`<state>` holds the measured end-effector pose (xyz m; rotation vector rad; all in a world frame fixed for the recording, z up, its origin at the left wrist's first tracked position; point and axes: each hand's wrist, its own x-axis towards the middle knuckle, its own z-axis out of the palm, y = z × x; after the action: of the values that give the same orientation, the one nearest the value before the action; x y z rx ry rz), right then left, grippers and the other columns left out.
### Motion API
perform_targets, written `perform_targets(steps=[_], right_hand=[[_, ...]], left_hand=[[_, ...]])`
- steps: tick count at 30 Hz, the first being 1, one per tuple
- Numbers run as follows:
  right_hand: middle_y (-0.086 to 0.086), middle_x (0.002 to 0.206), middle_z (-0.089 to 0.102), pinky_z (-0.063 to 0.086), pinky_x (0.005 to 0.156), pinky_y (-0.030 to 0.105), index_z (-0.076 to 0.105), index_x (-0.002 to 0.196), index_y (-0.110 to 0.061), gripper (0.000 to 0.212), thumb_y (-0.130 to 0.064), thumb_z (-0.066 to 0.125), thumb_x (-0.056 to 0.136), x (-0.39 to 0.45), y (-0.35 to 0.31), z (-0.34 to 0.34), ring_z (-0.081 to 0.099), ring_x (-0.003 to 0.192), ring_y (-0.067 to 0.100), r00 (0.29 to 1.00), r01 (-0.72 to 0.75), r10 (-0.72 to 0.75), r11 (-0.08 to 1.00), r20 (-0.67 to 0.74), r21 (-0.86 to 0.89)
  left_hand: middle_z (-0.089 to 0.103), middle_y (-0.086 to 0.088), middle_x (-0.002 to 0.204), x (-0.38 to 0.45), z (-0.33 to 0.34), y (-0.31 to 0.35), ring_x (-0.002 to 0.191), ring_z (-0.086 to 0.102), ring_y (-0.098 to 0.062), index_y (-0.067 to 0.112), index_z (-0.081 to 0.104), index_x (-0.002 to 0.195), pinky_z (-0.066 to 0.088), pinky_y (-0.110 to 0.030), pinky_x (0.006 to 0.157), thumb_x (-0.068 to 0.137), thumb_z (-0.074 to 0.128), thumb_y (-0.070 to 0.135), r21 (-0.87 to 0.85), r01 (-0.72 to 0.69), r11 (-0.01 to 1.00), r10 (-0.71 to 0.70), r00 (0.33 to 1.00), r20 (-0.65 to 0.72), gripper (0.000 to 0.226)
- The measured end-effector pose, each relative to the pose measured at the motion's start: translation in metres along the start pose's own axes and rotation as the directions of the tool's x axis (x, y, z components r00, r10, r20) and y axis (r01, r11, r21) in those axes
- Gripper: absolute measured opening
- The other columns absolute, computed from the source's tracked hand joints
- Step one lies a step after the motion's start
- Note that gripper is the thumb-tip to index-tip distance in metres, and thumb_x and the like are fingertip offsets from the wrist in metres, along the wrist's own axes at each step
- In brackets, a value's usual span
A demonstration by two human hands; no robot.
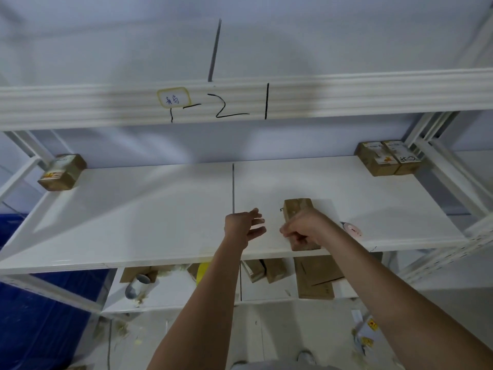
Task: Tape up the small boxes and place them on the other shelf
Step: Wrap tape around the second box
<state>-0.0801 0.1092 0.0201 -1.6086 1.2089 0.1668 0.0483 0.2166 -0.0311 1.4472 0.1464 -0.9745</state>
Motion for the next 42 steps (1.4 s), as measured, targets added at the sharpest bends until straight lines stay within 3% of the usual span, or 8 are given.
perform_targets(steps=[10,15,19,25,29,35,39,42], right_hand=[[0.010,0.071,0.061,0.058,0.057,0.027,0.067,0.096,0.004,0.019,-0.001,0.079,0.082,0.014,0.006,-0.085,0.058,0.060,0.016,1.000,0.005,-0.006,0.999,-0.009,-0.053],[0.012,0.079,0.067,0.058,0.072,0.032,0.068,0.104,0.005,0.026,-0.001,0.080,0.081,0.027,0.015,-0.116,0.062,0.068,0.018,0.998,-0.046,0.037,0.982,0.052,0.185],[0.016,0.094,0.070,0.055,0.090,0.038,0.066,0.116,0.004,0.032,-0.001,0.075,0.086,0.040,0.030,-0.133,0.065,0.082,0.022,0.987,-0.123,0.082,0.941,0.141,0.314],[0.022,0.109,0.063,0.060,0.083,0.045,0.061,0.120,-0.002,0.037,-0.001,0.075,0.086,0.060,0.041,-0.137,0.066,0.097,0.030,0.981,-0.157,0.113,0.943,0.159,0.293],[0.019,0.092,0.064,0.060,0.076,0.040,0.058,0.124,0.007,0.030,0.006,0.061,0.094,0.065,0.047,-0.137,0.065,0.082,0.027,0.979,-0.078,0.007,0.937,0.206,0.340],[0.018,0.094,0.067,0.061,0.077,0.036,0.061,0.104,0.003,0.016,0.006,0.067,0.090,0.077,0.055,-0.135,0.068,0.081,0.025,0.982,-0.027,-0.035,0.945,0.184,0.326],[0.017,0.089,0.067,0.058,0.089,0.040,0.063,0.099,0.005,0.009,0.004,0.067,0.091,0.083,0.057,-0.129,0.067,0.080,0.024,0.983,-0.055,-0.014,0.929,0.184,0.365],[0.018,0.096,0.067,0.055,0.096,0.046,0.062,0.105,0.004,0.016,0.003,0.068,0.091,0.087,0.063,-0.128,0.067,0.090,0.029,0.983,-0.086,0.004,0.894,0.184,0.439]], left_hand=[[0.072,-0.018,0.092,-0.006,0.034,0.005,0.080,0.072,-0.030,-0.006,0.073,0.094,0.061,-0.031,0.070,0.081,0.081,0.004,-0.052,-0.053,0.997,0.051,0.998,-0.025,0.018],[0.071,-0.016,0.094,-0.005,0.055,0.001,0.079,0.070,-0.028,-0.006,0.073,0.096,0.061,-0.029,0.065,0.081,0.081,0.004,-0.068,-0.043,0.997,0.037,0.996,-0.078,0.020],[0.072,-0.018,0.088,-0.005,0.067,-0.006,0.072,0.069,-0.023,-0.010,0.071,0.095,0.061,-0.030,0.076,0.080,0.081,0.002,-0.128,-0.025,0.991,0.016,0.997,-0.070,0.021],[0.072,-0.018,0.092,-0.010,0.082,-0.025,0.077,0.070,-0.024,-0.008,0.073,0.096,0.061,-0.031,0.077,0.081,0.079,0.000,-0.126,-0.012,0.992,-0.002,0.994,-0.110,0.018],[0.070,-0.018,0.094,-0.013,0.084,-0.033,0.081,0.069,-0.025,-0.009,0.070,0.104,0.061,-0.027,0.068,0.084,0.076,0.000,-0.156,-0.010,0.988,-0.009,0.992,-0.125,0.022],[0.066,-0.010,0.107,-0.011,0.082,-0.040,0.087,0.063,-0.018,0.001,0.060,0.126,0.058,-0.019,0.056,0.098,0.054,0.001,-0.161,-0.012,0.987,-0.005,0.994,-0.108,0.029],[0.062,-0.012,0.120,-0.008,0.074,-0.043,0.109,0.060,-0.025,0.003,0.062,0.124,0.060,-0.025,0.067,0.096,0.057,0.001,-0.094,-0.016,0.995,0.004,0.992,-0.127,0.028],[0.067,-0.017,0.119,0.001,0.068,-0.038,0.105,0.064,-0.026,-0.002,0.068,0.102,0.059,-0.037,0.085,0.089,0.063,-0.009,-0.102,0.019,0.995,-0.034,0.989,-0.145,0.015]])
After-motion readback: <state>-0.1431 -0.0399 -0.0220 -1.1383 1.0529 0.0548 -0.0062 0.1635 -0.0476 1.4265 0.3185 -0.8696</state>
